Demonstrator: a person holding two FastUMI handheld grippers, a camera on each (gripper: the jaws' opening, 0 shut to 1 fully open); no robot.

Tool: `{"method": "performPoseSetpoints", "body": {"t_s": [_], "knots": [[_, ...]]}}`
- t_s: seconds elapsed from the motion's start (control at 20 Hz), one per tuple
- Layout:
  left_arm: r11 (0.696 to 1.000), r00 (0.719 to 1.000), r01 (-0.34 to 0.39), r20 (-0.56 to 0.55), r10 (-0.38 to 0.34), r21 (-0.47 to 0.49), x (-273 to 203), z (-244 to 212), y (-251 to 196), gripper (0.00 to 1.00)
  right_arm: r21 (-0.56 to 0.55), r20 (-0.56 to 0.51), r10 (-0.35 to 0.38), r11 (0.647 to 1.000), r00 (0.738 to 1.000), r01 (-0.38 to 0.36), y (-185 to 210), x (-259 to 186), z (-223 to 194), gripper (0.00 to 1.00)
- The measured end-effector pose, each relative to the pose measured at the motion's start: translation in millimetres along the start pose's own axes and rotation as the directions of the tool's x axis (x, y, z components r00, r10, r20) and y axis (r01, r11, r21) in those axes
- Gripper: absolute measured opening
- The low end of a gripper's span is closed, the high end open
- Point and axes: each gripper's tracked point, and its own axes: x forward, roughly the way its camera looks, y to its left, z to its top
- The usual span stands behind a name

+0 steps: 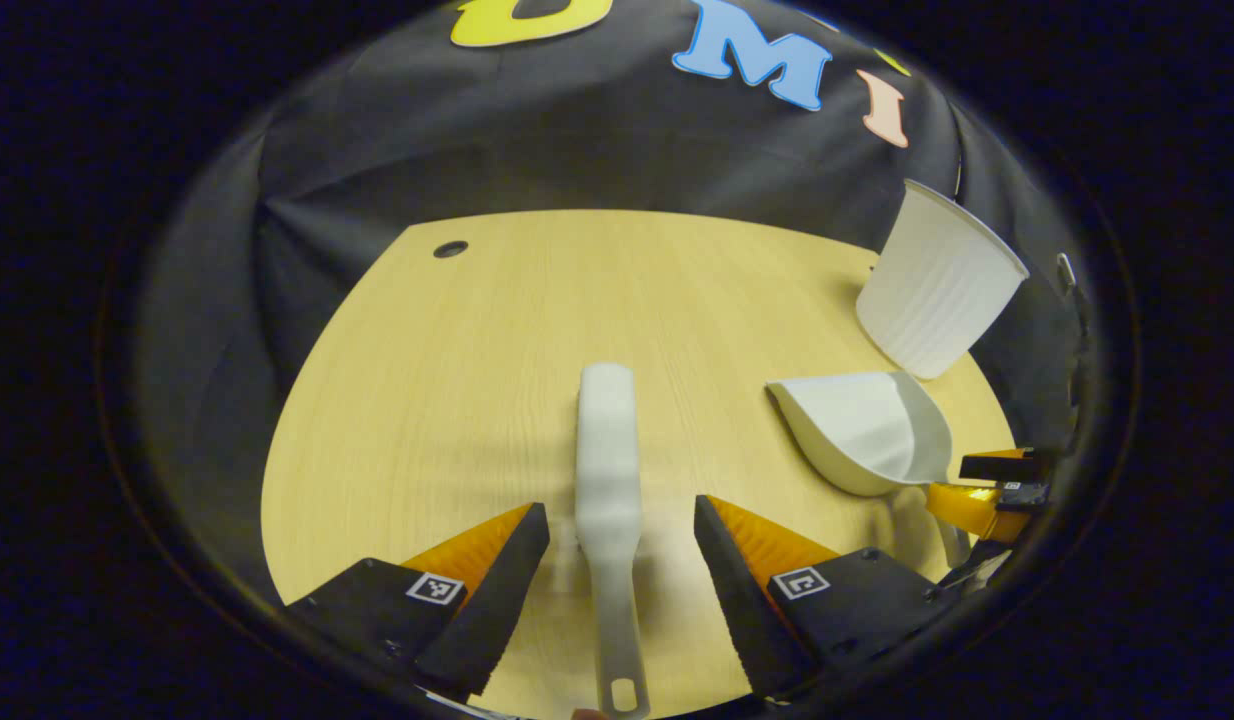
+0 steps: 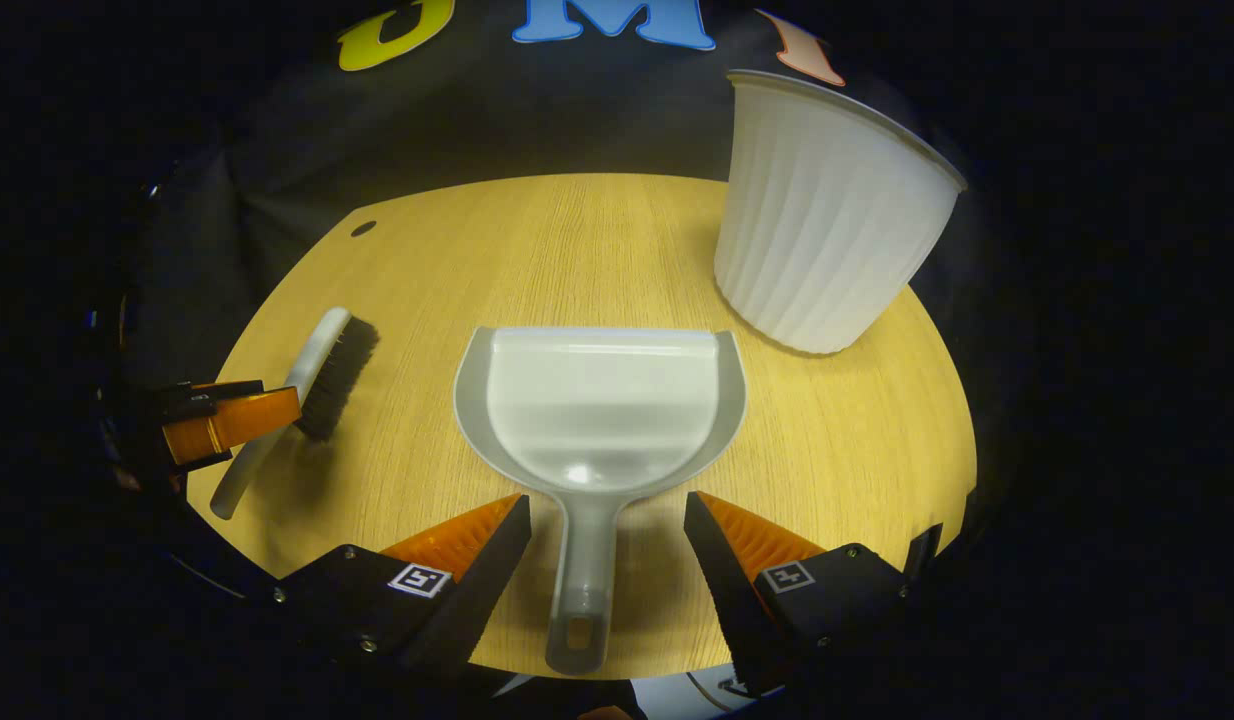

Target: Pick up the small broom and dustpan from the desktop, sweep the trash into the dustpan with the broom, and then empty the trash into the garbage bin.

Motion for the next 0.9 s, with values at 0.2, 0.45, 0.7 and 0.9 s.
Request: {"method": "performPoseSetpoints", "body": {"t_s": [0.2,0.45,0.7,0.9], "knots": [[0.999,0.982,-0.033,0.184,0.034,-0.008,-25.6,35.3,-6.3,0.96,-0.030,0.227,-0.010,0.999,0.974,0.017,-14.4,-12.7,48.0,0.96],[0.998,0.904,-0.052,0.422,0.064,-0.040,-70.1,84.7,-28.9,0.96,-0.056,0.489,-0.009,0.998,0.872,0.042,-31.6,-37.3,102.6,0.96],[0.993,0.810,-0.116,0.576,0.115,-0.034,-118.5,118.7,-47.4,0.96,-0.110,0.674,0.000,0.989,0.739,0.101,-44.1,-70.4,151.3,0.96],[0.987,0.731,-0.154,0.667,0.146,-0.047,-154.9,136.4,-62.7,0.96,-0.163,0.772,0.034,0.975,0.635,0.147,-43.5,-92.4,181.9,0.96]]}}
